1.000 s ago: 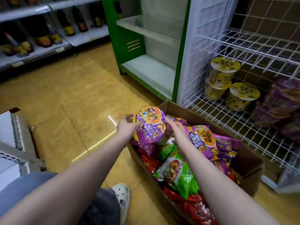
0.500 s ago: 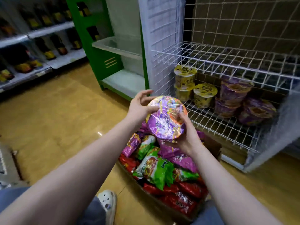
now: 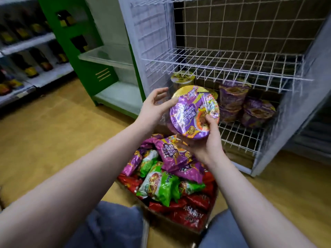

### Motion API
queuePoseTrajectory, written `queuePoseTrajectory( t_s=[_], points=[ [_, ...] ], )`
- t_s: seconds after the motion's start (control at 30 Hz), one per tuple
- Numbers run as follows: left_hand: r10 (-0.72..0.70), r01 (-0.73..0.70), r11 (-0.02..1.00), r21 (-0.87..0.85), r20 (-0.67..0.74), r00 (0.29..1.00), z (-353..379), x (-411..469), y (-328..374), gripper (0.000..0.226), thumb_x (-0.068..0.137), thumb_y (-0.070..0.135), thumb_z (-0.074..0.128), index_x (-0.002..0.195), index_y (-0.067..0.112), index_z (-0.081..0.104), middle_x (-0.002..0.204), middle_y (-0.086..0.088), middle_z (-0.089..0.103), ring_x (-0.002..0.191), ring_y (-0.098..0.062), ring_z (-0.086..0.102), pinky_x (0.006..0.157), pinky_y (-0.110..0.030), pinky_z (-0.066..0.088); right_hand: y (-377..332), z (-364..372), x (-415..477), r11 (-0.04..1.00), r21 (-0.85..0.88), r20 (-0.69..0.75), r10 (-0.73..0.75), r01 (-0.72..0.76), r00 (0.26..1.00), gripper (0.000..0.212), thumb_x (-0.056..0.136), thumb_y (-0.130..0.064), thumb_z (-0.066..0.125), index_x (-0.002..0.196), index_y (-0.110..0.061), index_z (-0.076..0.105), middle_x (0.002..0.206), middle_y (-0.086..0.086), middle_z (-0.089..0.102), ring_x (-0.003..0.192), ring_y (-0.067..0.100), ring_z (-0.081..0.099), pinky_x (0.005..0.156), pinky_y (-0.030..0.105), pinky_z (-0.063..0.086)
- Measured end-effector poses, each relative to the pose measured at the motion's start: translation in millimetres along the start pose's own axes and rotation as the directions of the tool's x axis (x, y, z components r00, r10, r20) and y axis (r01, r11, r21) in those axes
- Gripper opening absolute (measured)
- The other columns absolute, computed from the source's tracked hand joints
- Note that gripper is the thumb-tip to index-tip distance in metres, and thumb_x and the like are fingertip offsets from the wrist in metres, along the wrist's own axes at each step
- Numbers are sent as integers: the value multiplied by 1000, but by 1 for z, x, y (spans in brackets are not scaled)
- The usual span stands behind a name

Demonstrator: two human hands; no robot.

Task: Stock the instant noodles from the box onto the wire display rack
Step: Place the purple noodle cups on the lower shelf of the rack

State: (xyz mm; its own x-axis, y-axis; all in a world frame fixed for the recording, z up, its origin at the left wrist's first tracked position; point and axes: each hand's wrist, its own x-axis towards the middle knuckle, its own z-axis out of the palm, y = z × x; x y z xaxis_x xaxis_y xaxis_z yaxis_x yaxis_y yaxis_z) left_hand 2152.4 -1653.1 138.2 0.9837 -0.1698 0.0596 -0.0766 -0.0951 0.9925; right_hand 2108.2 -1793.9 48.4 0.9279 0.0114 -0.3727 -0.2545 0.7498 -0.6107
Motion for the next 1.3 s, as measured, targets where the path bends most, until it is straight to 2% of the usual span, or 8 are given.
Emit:
queuePoseTrajectory(
  t_s=[0.17,0.23,0.33,0.47,0.6,0.8,0.93,1.3],
  points=[
    [-150,123,984,130,229,962,10,1,-18,57,78,37,73,127,41,45,130,9,47,119,6,47,99,-43,44,4,-13,5,996,87,-80,-24,31,996,73,68,-63,55,129,-22,53,125,16,62,114,39,59,87,45,49],
    [-198,171,978,117,287,937,16,6,-26,54,89,23,61,137,30,37,108,18,52,83,20,56,75,-23,52,7,-19,10,994,103,-99,-22,33,995,73,70,-62,54,130,-21,53,126,17,60,115,38,58,82,44,52],
    [-304,306,951,45,310,901,25,13,-41,53,91,28,58,138,27,34,107,7,63,70,-1,66,48,-23,52,9,-22,15,988,133,-156,-60,81,986,54,82,-53,49,124,-20,56,118,10,66,113,36,59,90,54,46],
    [-320,315,947,68,317,893,28,20,-56,50,92,35,57,134,32,29,121,1,60,80,-19,68,58,-44,58,6,-20,15,990,92,-170,-94,111,981,37,90,-49,40,100,-22,64,88,2,75,90,27,64,91,53,44],
    [-320,363,931,-38,388,864,29,36,-67,43,94,30,53,131,30,31,118,2,60,84,-19,68,67,-48,58,0,-18,18,988,-97,-224,-137,117,965,38,89,-51,42,104,-24,64,94,1,74,89,25,66,90,48,45],
    [-382,509,840,-187,463,800,45,61,-97,36,94,31,54,128,26,43,117,-3,65,96,-23,66,74,-50,56,-14,-28,29,893,-420,-393,-341,163,854,77,52,-61,70,118,-25,59,106,1,72,99,21,68,97,48,48],
    [-429,562,816,-132,513,743,55,78,-103,35,91,35,57,124,26,47,114,-5,67,89,-23,68,69,-49,58,-16,-37,28,897,-420,-410,-320,134,854,43,81,-42,66,120,-32,51,112,1,68,98,25,66,81,50,55],
    [-448,540,841,-33,518,729,99,120,-106,52,90,43,57,133,20,39,102,1,58,79,-26,63,78,-36,54,-44,-39,51,935,-265,-604,-353,237,714,48,86,-26,64,129,-17,46,112,8,64,89,24,65,64,37,57]
  ],
)
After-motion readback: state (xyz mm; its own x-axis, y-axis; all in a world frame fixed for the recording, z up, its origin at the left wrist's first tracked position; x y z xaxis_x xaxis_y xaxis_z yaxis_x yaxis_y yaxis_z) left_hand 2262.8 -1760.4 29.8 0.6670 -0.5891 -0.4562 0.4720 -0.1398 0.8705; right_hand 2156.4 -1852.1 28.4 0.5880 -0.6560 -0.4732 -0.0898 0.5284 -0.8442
